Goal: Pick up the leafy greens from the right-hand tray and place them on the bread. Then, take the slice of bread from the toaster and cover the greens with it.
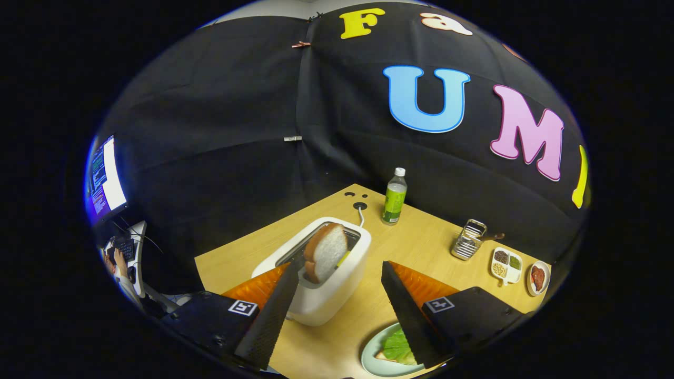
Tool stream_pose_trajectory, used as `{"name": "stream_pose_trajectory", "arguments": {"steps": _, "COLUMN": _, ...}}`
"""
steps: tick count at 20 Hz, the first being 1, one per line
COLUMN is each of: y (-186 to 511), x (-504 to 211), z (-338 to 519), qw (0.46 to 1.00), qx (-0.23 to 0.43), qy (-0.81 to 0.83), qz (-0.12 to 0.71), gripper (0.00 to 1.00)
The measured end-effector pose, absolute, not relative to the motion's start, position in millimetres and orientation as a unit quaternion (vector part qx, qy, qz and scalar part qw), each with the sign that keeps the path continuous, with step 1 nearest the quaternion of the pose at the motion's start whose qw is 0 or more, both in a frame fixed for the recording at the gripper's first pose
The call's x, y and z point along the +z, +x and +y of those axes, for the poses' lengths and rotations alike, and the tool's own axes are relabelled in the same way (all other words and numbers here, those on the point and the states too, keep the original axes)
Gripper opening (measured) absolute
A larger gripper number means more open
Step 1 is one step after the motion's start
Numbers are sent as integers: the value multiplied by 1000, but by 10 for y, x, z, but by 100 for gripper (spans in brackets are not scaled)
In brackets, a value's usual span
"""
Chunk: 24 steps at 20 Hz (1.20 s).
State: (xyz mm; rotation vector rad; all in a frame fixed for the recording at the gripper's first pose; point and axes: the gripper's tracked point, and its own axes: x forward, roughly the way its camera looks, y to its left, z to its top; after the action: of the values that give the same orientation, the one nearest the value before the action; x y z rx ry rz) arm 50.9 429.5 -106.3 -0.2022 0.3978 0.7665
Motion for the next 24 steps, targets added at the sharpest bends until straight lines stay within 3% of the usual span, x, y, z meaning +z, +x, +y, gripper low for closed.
{"name": "stream_pose_trajectory", "arguments": {"steps": 8, "y": 681, "x": -1295, "z": 4821, "qw": 895, "qx": 373, "qy": -133, "qz": 203, "gripper": 98}}
{"name": "stream_pose_trajectory", "arguments": {"steps": 19, "y": 1042, "x": -1634, "z": 4929, "qw": 906, "qx": 318, "qy": -146, "qz": 237, "gripper": 97}}
{"name": "stream_pose_trajectory", "arguments": {"steps": 22, "y": 1041, "x": -1648, "z": 4990, "qw": 905, "qx": 322, "qy": -147, "qz": 237, "gripper": 89}}
{"name": "stream_pose_trajectory", "arguments": {"steps": 24, "y": 1065, "x": -1638, "z": 5022, "qw": 906, "qx": 322, "qy": -148, "qz": 233, "gripper": 77}}
